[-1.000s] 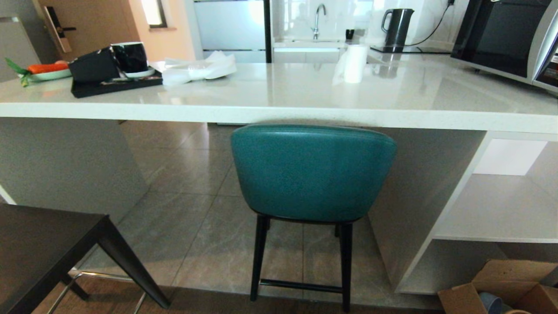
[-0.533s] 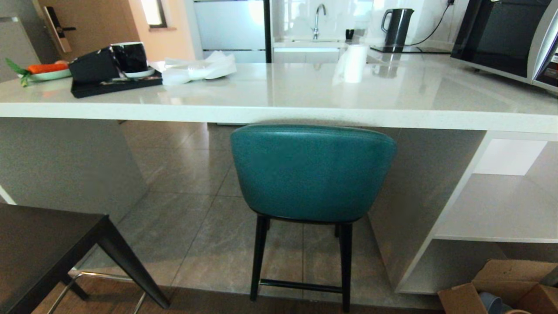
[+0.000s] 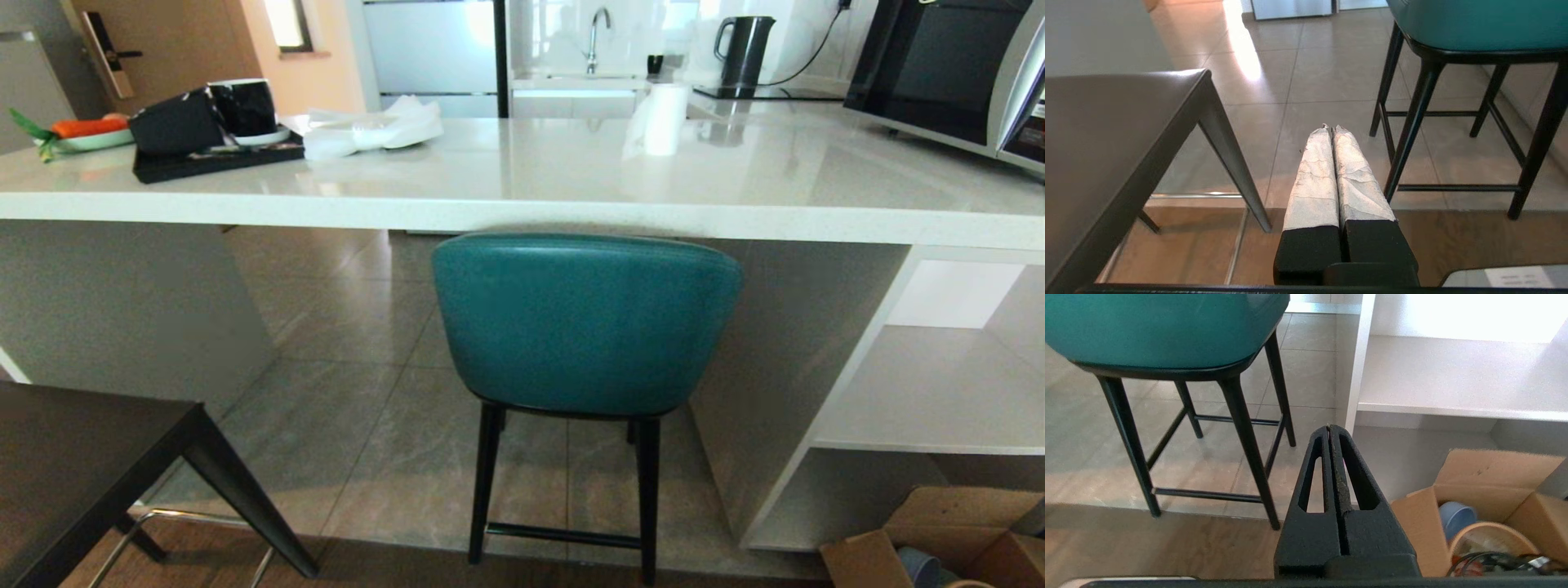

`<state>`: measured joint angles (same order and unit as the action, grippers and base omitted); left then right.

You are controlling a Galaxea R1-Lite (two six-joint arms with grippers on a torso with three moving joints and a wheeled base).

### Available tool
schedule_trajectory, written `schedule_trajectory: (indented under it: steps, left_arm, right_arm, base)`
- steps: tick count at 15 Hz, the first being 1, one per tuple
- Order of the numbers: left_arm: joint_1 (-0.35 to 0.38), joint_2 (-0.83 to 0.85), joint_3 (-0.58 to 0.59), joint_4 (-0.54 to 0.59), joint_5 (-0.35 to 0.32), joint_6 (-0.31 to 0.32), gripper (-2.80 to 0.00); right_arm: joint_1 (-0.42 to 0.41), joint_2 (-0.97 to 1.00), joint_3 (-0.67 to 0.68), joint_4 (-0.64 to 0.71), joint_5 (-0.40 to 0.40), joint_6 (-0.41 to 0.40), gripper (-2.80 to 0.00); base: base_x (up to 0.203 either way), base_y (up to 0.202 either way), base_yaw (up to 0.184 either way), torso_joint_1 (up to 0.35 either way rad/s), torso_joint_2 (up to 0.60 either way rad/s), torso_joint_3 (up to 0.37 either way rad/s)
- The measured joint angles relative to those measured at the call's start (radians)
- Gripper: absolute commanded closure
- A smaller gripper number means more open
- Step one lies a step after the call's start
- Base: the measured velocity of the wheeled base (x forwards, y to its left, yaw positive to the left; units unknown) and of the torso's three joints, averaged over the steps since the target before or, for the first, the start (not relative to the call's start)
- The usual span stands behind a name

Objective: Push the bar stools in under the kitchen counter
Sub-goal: Push the gray chair back under the dining table

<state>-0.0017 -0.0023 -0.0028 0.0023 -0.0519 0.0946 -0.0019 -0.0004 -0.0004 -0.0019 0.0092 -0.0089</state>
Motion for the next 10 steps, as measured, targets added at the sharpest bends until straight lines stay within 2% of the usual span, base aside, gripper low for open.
schedule_trajectory:
  steps: [2, 6, 10]
  left_arm:
    - [0.000, 0.000, 0.001, -0.001, 0.001, -0.029, 0.00]
    - [0.000, 0.000, 0.001, -0.001, 0.008, -0.039, 0.00]
    - [0.000, 0.000, 0.001, -0.001, 0.008, -0.040, 0.00]
  right_arm:
    - [-0.001, 0.000, 0.000, 0.000, -0.016, 0.045, 0.00]
    - [-0.001, 0.000, 0.000, 0.000, -0.017, 0.046, 0.00]
    - [0.000, 0.000, 0.000, 0.000, -0.017, 0.046, 0.00]
  base:
    - [0.000, 0.000, 0.000, 0.000, 0.00, 0.000]
    - [0.000, 0.000, 0.000, 0.000, 0.00, 0.000]
    - [-0.180, 0.000, -0.002, 0.002, 0.00, 0.001]
